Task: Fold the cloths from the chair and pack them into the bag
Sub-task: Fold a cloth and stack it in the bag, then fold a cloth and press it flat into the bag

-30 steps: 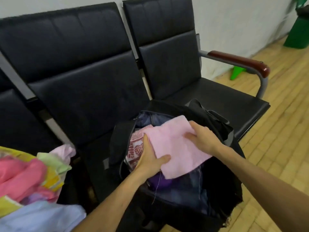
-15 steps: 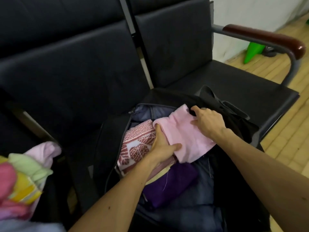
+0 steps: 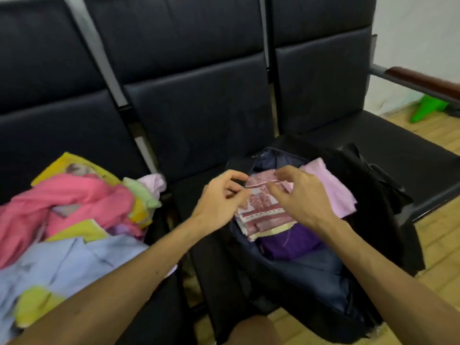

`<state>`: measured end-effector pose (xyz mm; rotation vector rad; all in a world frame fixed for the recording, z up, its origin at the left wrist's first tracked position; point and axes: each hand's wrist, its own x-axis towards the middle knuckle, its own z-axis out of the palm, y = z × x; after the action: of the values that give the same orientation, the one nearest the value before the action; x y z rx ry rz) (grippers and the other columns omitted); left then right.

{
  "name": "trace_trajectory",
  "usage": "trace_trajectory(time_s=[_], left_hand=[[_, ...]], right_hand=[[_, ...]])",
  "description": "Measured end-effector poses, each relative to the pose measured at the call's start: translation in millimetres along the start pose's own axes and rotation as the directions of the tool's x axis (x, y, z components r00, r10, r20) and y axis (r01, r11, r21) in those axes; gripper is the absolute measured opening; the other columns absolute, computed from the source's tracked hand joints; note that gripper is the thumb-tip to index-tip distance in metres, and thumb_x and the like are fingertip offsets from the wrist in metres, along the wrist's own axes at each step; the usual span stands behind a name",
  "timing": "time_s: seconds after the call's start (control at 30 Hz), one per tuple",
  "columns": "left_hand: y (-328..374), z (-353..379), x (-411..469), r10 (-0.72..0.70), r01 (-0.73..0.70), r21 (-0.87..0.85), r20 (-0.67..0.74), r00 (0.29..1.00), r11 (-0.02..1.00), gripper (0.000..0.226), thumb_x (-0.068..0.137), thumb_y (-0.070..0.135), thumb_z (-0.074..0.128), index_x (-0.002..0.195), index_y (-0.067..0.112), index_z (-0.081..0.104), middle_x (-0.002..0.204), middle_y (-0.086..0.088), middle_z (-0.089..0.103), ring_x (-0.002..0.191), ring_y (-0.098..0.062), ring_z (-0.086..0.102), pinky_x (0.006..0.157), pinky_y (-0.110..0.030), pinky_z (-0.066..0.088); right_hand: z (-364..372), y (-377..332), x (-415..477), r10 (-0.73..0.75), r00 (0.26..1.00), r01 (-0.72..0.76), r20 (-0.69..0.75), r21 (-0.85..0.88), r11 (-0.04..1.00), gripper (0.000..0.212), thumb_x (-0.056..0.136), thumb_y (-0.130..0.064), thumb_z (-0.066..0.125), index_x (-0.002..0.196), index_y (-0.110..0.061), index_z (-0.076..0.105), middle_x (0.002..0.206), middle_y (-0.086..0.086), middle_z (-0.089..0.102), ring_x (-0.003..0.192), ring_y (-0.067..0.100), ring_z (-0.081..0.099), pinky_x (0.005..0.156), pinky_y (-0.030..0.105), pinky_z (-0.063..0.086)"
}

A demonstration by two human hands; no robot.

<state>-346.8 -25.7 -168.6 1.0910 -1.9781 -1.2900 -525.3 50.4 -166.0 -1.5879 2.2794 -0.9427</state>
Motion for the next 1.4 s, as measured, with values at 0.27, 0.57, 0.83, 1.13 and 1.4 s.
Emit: trace_trajectory(time_s=[0.27, 0.57, 0.83, 1.13, 1.4], left_hand=[[-92.8, -141.0, -188.9, -0.097, 0.162, 0.131, -0.401, 0.911, 0.978, 0.018, 0.087, 0.01, 0.074, 0.081, 0.025, 0.067, 0.068, 0.007, 0.069, 0.067, -0.012, 0.068, 0.061, -0.027, 0.052], [-198.2, -149.8, -242.0, -0.291, 0.404, 0.235, -0.398, 0.87, 0.884, 0.015, 0.085, 0.015, 0.072, 0.074, 0.024, 0.067, 0.071, 0.012, 0.068, 0.068, -0.003, 0.064, 0.069, -0.028, 0.05], [-205.9, -136.5, -191.1, -0.224, 0.317, 0.591, -0.228, 0.948, 0.741, 0.028, 0.095, 0.021, 0.057, 0.121, 0.025, 0.065, 0.122, 0.001, 0.055, 0.1, -0.022, 0.064, 0.084, -0.034, 0.049], [-213.2, -138.2, -201.4, -0.115, 0.188, 0.692, -0.152, 0.982, 0.697, 0.015, 0.096, 0.029, 0.054, 0.104, 0.019, 0.061, 0.116, 0.001, 0.054, 0.099, -0.021, 0.06, 0.075, -0.03, 0.039], [-177.8, -156.3, -242.6, -0.083, 0.162, 0.771, -0.141, 0.987, 0.616, 0.033, 0.104, 0.041, 0.038, 0.11, 0.021, 0.064, 0.116, 0.0, 0.067, 0.112, -0.022, 0.057, 0.086, -0.033, 0.043]], right_hand=[[146.1, -128.8, -144.6, -0.129, 0.918, 0.007, 0.375, 0.309, 0.951, 0.035, 0.087, -0.046, 0.067, 0.118, -0.028, 0.065, 0.115, -0.014, 0.068, 0.108, 0.006, 0.062, 0.088, 0.025, 0.049], [254.4, -166.6, -156.5, -0.023, 0.882, 0.019, 0.471, 0.014, 1.0, 0.019, 0.096, -0.023, 0.057, 0.112, -0.021, 0.065, 0.113, -0.003, 0.066, 0.103, 0.02, 0.064, 0.08, 0.03, 0.05], [278.9, -149.0, -138.8, -0.116, 0.834, 0.218, 0.54, -0.128, 0.968, 0.02, 0.095, -0.022, 0.056, 0.106, -0.018, 0.071, 0.108, 0.001, 0.066, 0.101, 0.022, 0.06, 0.078, 0.034, 0.052], [270.1, -136.0, -144.4, -0.244, 0.803, 0.344, 0.543, -0.089, 0.935, 0.014, 0.09, -0.035, 0.055, 0.087, -0.022, 0.06, 0.1, -0.007, 0.061, 0.102, 0.014, 0.047, 0.089, 0.031, 0.042], [215.1, -196.2, -144.9, -0.338, 0.844, 0.39, 0.416, -0.044, 0.92, 0.013, 0.096, -0.022, 0.046, 0.094, -0.01, 0.051, 0.076, 0.007, 0.062, 0.069, 0.025, 0.057, 0.072, 0.039, 0.047]])
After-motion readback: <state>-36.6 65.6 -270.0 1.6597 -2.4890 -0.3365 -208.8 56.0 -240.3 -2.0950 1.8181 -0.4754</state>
